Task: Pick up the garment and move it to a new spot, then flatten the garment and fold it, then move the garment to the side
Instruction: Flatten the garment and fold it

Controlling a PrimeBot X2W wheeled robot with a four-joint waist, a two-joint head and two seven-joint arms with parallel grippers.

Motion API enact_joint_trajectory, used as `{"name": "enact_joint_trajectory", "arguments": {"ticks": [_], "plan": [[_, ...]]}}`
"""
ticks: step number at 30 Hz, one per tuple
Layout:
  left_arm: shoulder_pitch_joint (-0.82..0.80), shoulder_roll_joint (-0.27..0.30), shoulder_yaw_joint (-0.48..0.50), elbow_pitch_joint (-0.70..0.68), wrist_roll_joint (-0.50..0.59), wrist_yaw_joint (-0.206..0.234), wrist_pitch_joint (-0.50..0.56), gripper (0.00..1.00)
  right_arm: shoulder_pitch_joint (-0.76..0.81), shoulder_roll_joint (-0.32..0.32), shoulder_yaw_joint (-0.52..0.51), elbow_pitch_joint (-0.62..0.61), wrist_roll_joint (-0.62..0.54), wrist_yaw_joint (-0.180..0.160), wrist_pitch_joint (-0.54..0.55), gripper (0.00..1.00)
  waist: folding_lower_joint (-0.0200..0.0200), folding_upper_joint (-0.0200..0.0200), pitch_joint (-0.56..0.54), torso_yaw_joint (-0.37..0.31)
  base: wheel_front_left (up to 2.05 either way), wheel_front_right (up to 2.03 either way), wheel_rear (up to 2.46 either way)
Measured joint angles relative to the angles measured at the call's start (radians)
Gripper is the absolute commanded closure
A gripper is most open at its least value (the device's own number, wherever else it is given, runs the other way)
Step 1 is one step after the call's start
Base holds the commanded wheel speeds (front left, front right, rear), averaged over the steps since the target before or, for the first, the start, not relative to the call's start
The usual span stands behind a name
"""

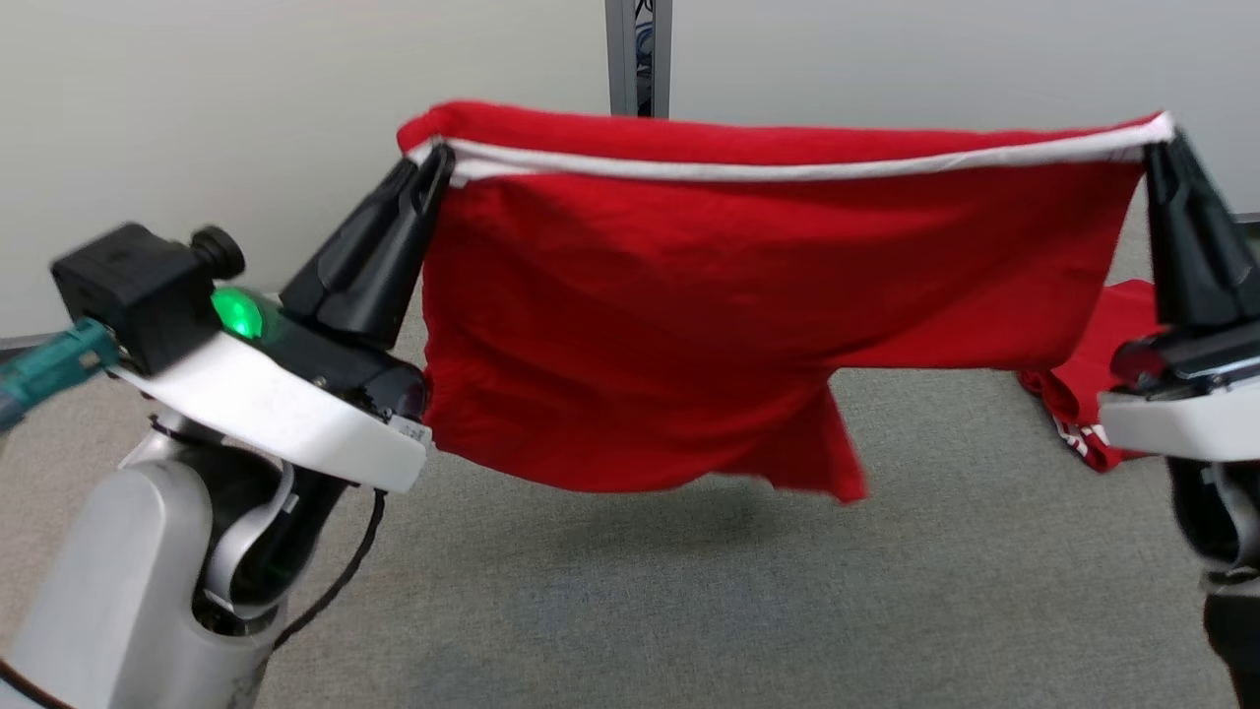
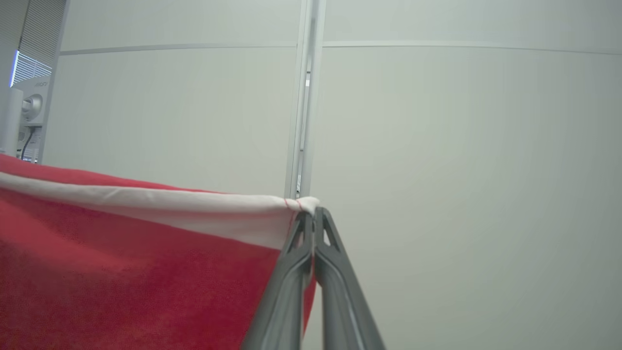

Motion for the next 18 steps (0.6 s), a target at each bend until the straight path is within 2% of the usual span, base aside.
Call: {"name": "enact_joint_trajectory", "arguments": {"ticks": [3, 7, 13, 18], "plan": [[-0.070, 0.021, 0.009, -0.051, -0.039, -0.017, 0.045, 1.00, -0.060, -0.039, -0.010, -0.058, -0.006, 0.000, 0.000, 1.00, 0.0000, 0.0000, -0.013, -0.003, 0.00, 0.00, 0.00], [-0.135, 0.032, 0.005, -0.055, -0.081, -0.026, 0.109, 1.00, -0.129, -0.066, -0.008, -0.072, -0.016, 0.000, 0.000, 1.00, 0.0000, 0.0000, -0.017, -0.005, 0.00, 0.00, 0.00], [-0.225, 0.025, -0.021, 0.066, -0.124, -0.044, 0.150, 1.00, -0.215, -0.073, 0.042, 0.037, 0.011, 0.000, 0.006, 1.00, 0.0000, 0.0000, 0.008, 0.000, 0.00, 0.00, 0.00], [-0.369, 0.028, -0.065, 0.245, -0.069, -0.062, 0.094, 1.00, -0.371, -0.060, 0.102, 0.191, 0.023, 0.000, 0.004, 1.00, 0.0000, 0.0000, 0.065, -0.002, 0.00, 0.00, 0.00]]}}
